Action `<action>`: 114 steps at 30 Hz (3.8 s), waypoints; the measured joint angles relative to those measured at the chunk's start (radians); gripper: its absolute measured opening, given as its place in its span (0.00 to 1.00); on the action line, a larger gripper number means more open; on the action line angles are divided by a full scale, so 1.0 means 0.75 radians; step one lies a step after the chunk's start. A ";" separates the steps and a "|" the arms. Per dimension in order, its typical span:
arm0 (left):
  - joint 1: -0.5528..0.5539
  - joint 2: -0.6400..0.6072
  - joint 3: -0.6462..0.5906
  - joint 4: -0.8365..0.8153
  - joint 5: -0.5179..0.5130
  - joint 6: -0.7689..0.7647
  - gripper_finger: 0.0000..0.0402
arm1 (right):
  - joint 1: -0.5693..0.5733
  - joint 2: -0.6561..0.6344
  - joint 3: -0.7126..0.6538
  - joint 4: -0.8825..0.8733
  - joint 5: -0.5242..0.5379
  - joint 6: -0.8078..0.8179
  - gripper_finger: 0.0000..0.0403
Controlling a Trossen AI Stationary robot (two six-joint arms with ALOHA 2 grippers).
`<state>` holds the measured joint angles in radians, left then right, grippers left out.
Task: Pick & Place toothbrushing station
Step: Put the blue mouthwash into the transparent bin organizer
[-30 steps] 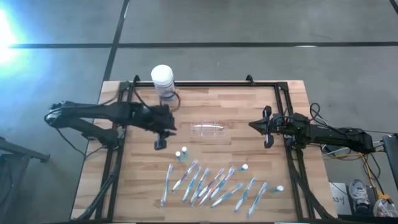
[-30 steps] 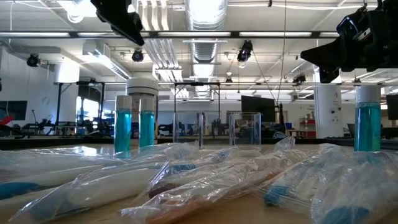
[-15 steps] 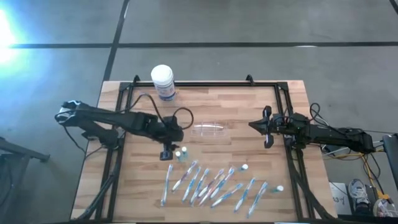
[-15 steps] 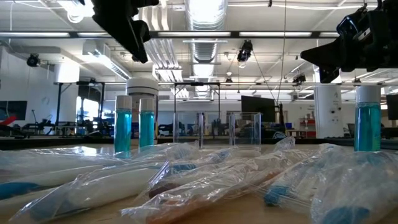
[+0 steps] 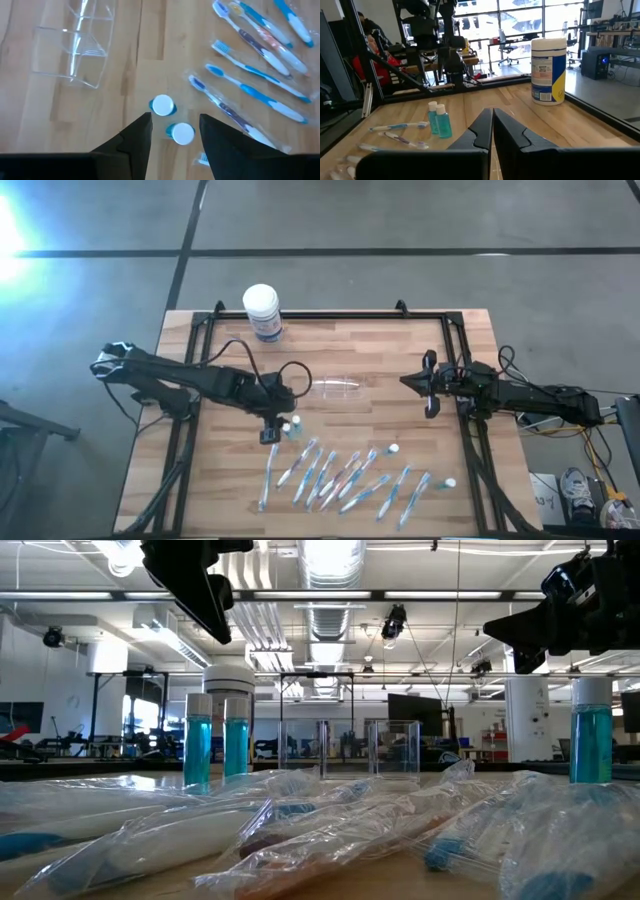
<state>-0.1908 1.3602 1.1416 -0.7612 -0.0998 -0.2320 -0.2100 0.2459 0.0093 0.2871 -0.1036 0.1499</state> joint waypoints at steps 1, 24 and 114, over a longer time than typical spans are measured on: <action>-0.002 0.000 0.000 0.000 0.000 0.006 0.42 | 0.000 0.000 0.000 0.000 0.000 0.000 0.03; 0.010 0.089 0.013 -0.008 0.021 0.062 0.42 | 0.001 -0.001 0.000 0.000 0.000 -0.030 0.03; -0.072 0.339 0.215 -0.289 -0.008 1.601 0.42 | 0.000 0.008 0.000 0.001 0.001 -0.061 0.03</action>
<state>-0.2451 1.6142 1.3025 -0.9779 -0.1058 0.9684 -0.2098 0.2520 0.0093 0.2878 -0.1030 0.1043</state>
